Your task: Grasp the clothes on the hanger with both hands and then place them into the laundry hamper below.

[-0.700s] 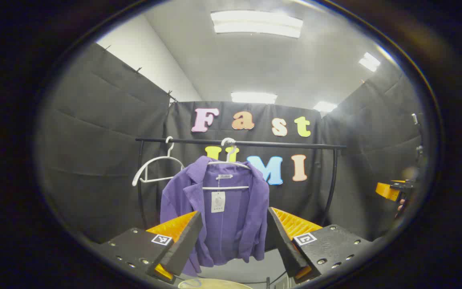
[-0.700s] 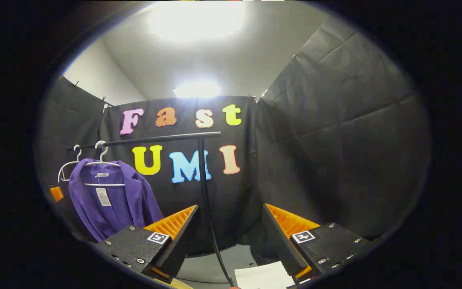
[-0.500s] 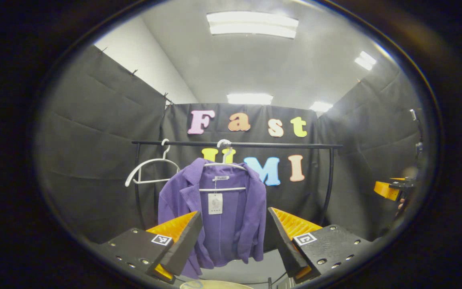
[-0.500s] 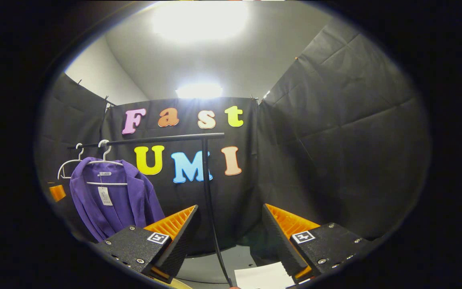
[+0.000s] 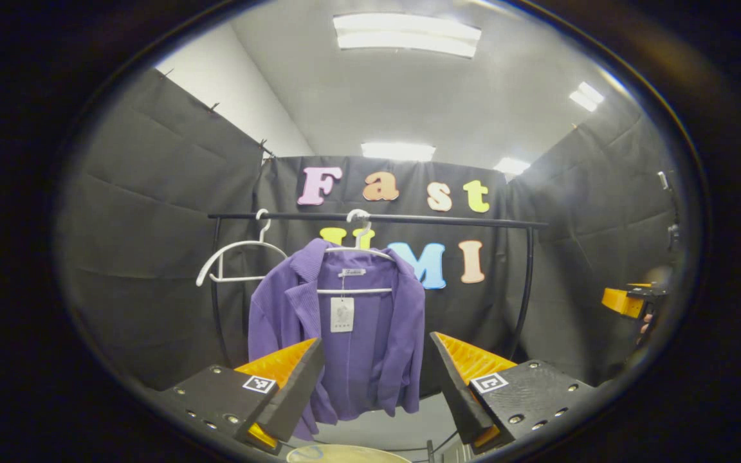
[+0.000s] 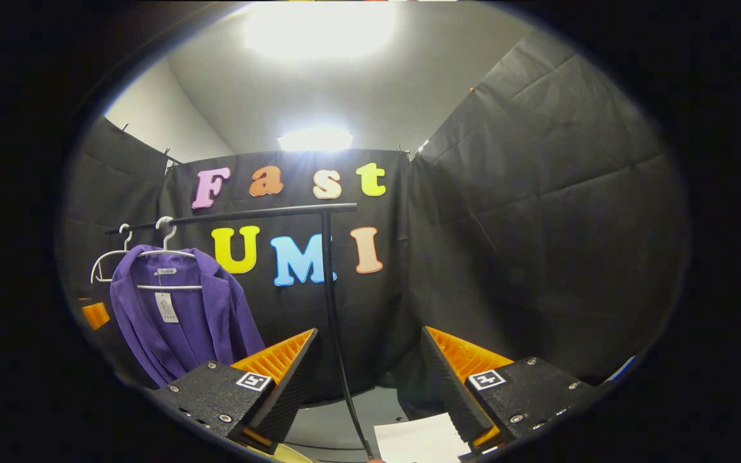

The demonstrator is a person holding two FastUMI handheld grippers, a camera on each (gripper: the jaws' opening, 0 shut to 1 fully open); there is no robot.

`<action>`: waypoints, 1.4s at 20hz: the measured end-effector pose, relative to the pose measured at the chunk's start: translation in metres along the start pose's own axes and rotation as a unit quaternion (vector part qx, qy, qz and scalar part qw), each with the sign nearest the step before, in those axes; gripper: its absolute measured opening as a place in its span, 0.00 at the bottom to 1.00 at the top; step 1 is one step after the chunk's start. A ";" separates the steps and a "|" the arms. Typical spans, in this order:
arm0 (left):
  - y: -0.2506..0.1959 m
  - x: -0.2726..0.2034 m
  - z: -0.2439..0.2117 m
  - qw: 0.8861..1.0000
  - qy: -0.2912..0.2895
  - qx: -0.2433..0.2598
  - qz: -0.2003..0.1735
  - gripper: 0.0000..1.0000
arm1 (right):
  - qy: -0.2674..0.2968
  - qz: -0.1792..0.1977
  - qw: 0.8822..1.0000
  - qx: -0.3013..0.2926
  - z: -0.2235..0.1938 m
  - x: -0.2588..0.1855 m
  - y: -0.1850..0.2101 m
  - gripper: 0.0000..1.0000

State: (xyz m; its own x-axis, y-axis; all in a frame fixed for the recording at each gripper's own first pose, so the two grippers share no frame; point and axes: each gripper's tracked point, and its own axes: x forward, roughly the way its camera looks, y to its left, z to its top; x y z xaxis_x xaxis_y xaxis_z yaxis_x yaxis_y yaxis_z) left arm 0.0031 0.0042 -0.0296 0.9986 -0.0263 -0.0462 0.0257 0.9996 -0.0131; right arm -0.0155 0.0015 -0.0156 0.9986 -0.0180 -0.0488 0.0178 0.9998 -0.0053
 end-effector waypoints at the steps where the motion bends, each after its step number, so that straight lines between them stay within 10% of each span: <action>1: 0.001 0.003 -0.002 1.000 0.002 -0.002 -0.001 0.97 | 0.001 -0.003 1.000 0.001 0.001 0.000 -0.001 0.95; 13: 0.025 0.024 -0.009 0.999 0.017 0.032 0.018 0.93 | 0.018 -0.005 1.000 0.015 -0.009 0.015 0.025 0.95; 28: 0.060 0.118 0.012 0.991 0.026 0.076 0.106 0.96 | 0.040 0.204 0.977 0.052 0.013 0.119 0.204 0.95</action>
State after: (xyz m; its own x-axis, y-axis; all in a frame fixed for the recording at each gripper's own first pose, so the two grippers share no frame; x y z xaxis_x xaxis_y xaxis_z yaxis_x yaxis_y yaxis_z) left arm 0.1226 0.0613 -0.0235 0.9786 0.1884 -0.0829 -0.1742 0.9726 0.1537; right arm 0.1078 0.2038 -0.0100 0.9168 0.3859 -0.1027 -0.3718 0.9188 0.1327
